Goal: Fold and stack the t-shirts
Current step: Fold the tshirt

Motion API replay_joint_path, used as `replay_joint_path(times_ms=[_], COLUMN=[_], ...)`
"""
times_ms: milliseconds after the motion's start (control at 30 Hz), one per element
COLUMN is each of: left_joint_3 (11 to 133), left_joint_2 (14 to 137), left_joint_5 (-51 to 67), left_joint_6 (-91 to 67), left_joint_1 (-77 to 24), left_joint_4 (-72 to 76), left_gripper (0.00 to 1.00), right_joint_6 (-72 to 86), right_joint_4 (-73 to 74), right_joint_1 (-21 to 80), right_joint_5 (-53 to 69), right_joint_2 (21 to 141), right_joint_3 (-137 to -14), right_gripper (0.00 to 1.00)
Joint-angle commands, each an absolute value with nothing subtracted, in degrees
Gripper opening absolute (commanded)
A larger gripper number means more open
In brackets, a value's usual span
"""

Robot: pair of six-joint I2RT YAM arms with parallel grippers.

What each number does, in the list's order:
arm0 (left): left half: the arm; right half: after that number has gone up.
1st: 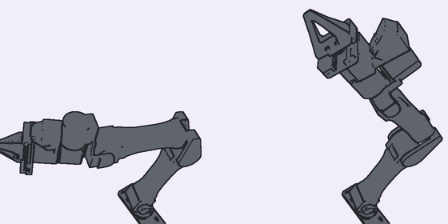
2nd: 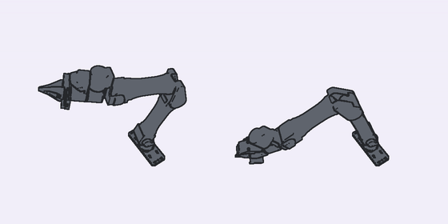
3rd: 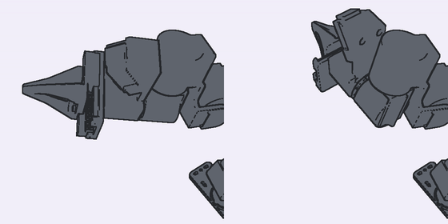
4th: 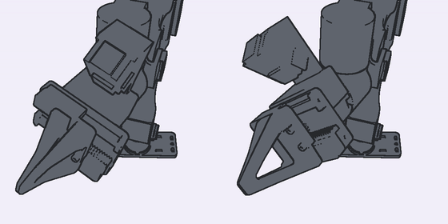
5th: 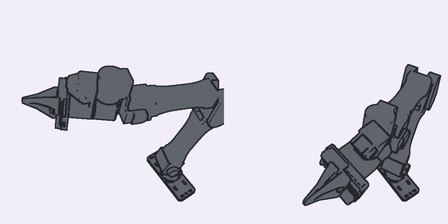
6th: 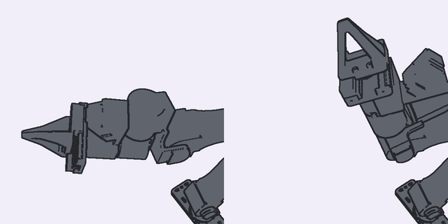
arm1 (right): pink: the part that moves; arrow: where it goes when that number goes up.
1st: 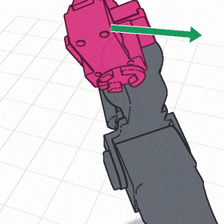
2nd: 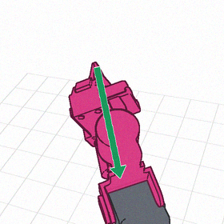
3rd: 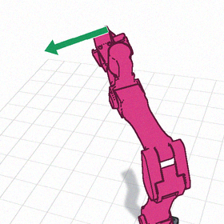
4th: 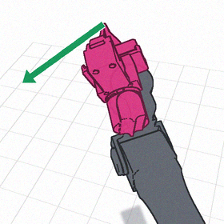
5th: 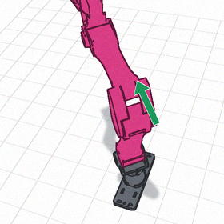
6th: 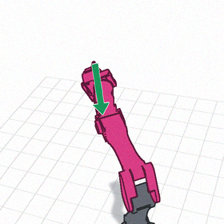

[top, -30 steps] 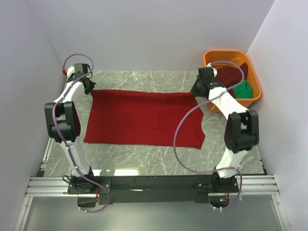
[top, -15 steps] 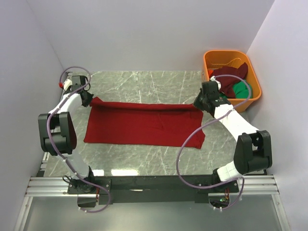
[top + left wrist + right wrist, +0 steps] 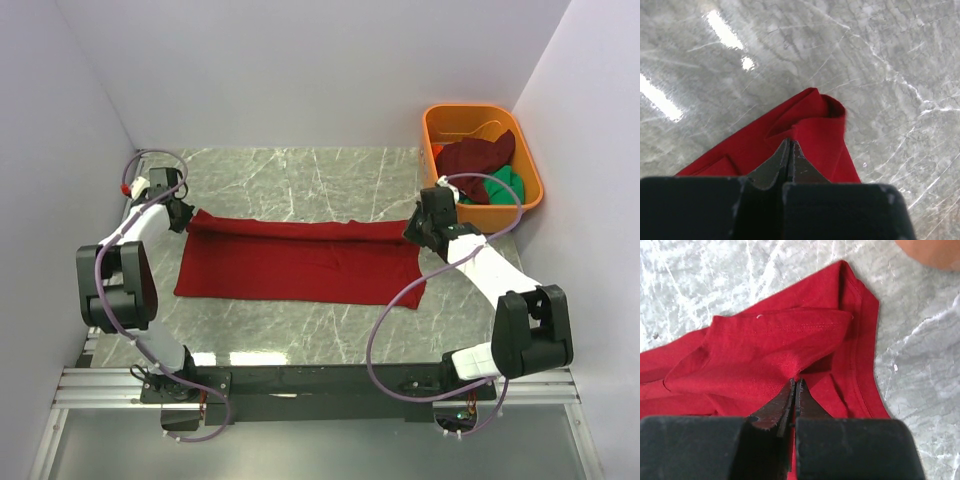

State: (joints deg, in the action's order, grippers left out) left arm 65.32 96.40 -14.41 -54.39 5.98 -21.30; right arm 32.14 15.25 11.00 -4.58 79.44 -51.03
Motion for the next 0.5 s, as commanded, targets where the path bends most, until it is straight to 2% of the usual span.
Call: replay_joint_path(times_ms=[0, 467], left_joint_3=[64.25, 56.52], left_joint_2=[92.73, 89.12], left_joint_5=[-15.38, -15.47], left_joint_6=[-55.72, -57.92], left_joint_1=[6.33, 6.42], left_joint_4=[-20.04, -19.07], left_gripper=[0.0, 0.01], right_joint_6=[32.34, 33.22], right_joint_4=[12.4, 8.7], right_joint_1=[11.25, 11.25], right_joint_5=[-5.1, -2.11], right_joint_2=[76.99, 78.84], right_joint_3=[-49.31, -44.12], right_gripper=[0.0, 0.0])
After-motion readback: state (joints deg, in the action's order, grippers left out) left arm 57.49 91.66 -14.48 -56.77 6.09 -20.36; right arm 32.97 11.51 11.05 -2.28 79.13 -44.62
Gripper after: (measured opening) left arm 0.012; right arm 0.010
